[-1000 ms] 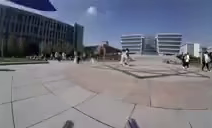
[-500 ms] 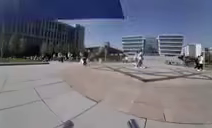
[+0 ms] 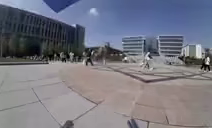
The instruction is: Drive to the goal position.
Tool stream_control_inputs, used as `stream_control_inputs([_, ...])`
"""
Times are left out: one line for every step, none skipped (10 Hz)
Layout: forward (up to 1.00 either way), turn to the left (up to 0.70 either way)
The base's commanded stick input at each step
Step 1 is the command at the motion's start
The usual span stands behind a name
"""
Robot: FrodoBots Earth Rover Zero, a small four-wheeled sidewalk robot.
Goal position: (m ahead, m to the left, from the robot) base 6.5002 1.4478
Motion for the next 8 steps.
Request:
stream_control_inputs([0.0, -1.0])
stream_control_inputs([0.0, -1.0])
stream_control_inputs([0.0, -0.97])
stream_control_inputs([0.0, -0.85])
stream_control_inputs([0.0, -0.74])
stream_control_inputs([0.0, -0.71])
stream_control_inputs([0.0, -0.71])
stream_control_inputs([0.0, -0.82])
